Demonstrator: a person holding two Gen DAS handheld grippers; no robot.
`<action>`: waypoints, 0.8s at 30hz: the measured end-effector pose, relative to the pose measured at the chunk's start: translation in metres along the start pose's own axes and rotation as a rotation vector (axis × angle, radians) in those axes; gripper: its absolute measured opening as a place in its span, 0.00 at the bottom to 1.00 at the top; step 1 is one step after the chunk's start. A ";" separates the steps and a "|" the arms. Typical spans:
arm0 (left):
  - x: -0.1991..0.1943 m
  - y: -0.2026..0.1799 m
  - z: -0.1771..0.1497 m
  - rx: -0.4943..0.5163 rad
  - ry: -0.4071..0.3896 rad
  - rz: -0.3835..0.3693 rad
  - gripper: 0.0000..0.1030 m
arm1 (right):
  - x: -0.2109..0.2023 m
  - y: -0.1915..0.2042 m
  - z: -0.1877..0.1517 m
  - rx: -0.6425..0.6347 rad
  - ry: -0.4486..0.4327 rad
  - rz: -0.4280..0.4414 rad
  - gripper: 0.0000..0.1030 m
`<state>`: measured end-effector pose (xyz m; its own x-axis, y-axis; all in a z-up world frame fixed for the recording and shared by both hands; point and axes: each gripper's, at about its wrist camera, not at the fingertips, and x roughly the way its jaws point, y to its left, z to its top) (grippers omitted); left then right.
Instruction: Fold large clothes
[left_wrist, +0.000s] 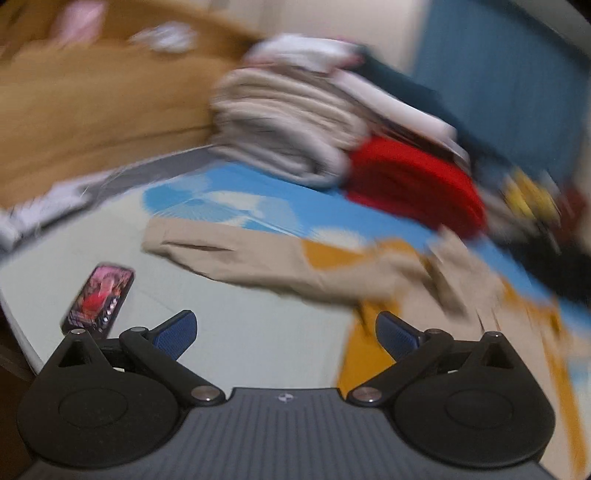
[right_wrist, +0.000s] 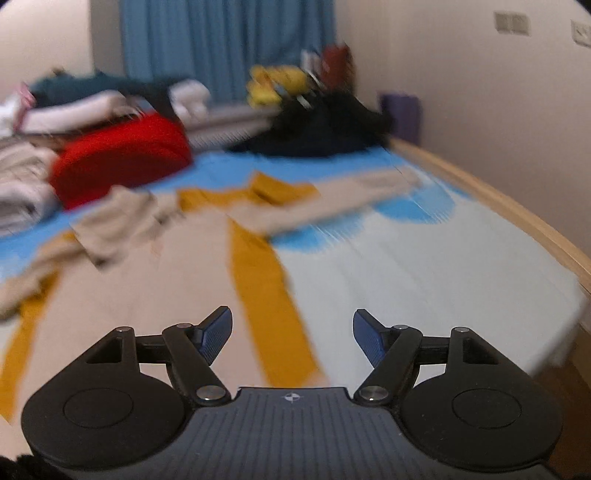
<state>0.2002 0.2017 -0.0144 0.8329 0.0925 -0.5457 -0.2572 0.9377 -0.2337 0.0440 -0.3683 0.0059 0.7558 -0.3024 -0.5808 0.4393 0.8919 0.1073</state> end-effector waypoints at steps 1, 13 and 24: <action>0.027 0.005 0.012 -0.075 0.012 0.013 1.00 | 0.005 0.011 0.010 -0.003 -0.015 0.025 0.72; 0.298 0.093 0.051 -0.628 0.270 0.115 0.93 | 0.100 0.097 0.068 -0.051 -0.018 0.092 0.75; 0.330 0.098 0.186 -0.444 -0.043 0.294 0.00 | 0.209 0.117 0.060 -0.137 0.066 0.060 0.75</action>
<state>0.5413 0.3861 -0.0679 0.7115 0.3524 -0.6080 -0.6574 0.6393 -0.3989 0.2826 -0.3476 -0.0550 0.7429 -0.2287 -0.6292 0.3210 0.9464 0.0350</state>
